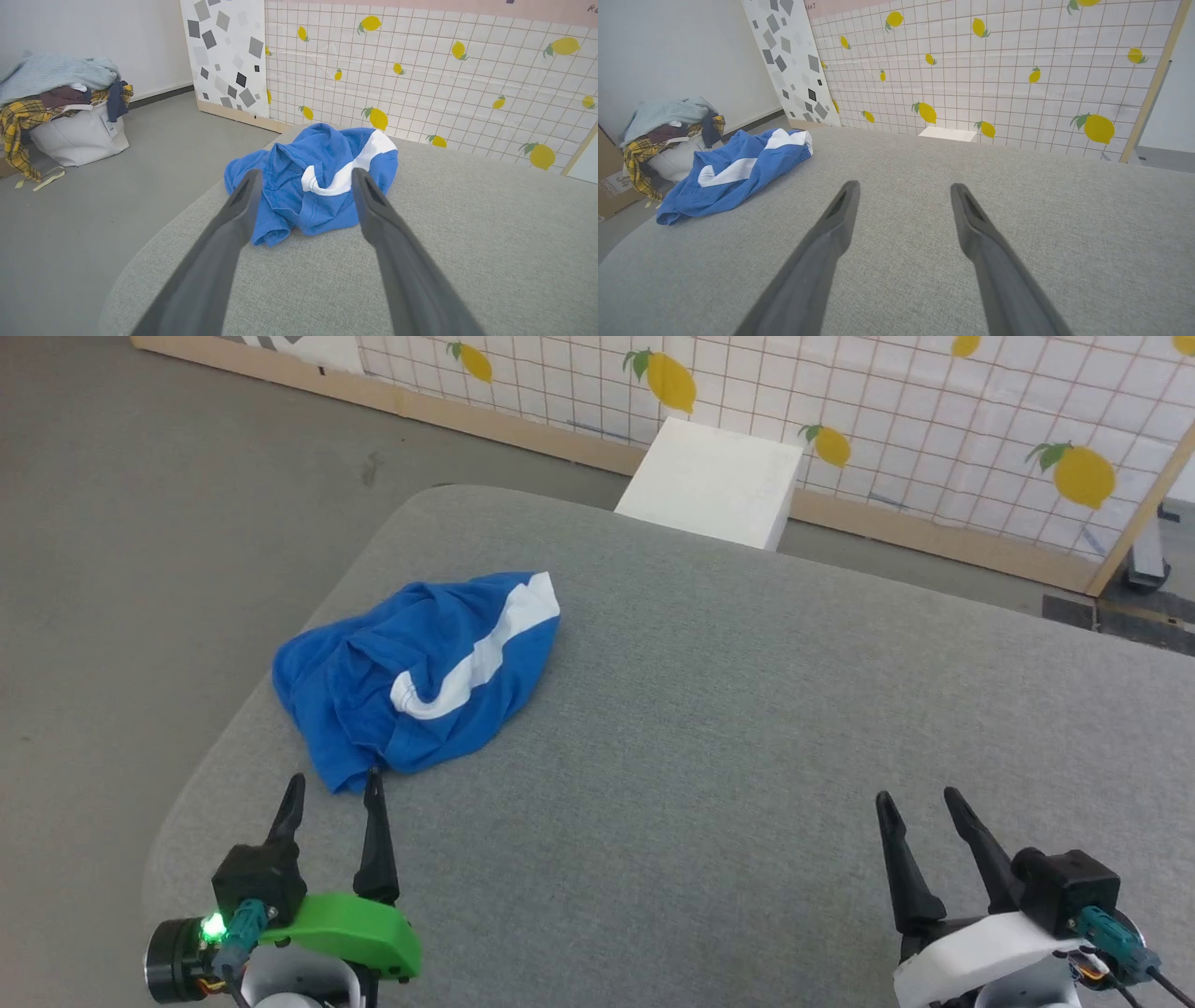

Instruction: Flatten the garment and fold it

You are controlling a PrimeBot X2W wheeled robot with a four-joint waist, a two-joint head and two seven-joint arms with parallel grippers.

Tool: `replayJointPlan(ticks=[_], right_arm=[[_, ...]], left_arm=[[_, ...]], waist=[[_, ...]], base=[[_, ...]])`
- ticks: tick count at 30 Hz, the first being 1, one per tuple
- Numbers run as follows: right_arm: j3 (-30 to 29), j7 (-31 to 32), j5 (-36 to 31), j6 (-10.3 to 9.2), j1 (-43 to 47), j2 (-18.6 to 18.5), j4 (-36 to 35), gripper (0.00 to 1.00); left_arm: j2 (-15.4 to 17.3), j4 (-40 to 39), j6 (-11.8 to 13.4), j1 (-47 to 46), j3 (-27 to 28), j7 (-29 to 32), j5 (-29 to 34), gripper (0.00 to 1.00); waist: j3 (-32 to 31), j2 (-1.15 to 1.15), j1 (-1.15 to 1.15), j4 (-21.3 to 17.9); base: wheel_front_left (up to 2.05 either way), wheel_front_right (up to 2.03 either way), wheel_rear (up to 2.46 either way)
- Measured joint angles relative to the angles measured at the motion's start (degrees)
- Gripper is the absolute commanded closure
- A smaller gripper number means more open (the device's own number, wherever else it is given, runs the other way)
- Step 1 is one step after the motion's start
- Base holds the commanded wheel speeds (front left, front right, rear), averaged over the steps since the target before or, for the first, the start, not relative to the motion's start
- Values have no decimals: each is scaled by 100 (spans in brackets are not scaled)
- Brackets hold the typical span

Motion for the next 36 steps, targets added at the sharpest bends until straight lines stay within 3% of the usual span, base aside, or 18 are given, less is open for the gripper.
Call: replayJointPlan(ticks=[36], right_arm=[[-7, -412, 354, 0, 123, 0, 347, 0]], left_arm=[[-1, 137, 151, 110, -64, -414, -259, 0]], waist=[[-17, 0, 0, 750]], base=[[0, 0, 0]])
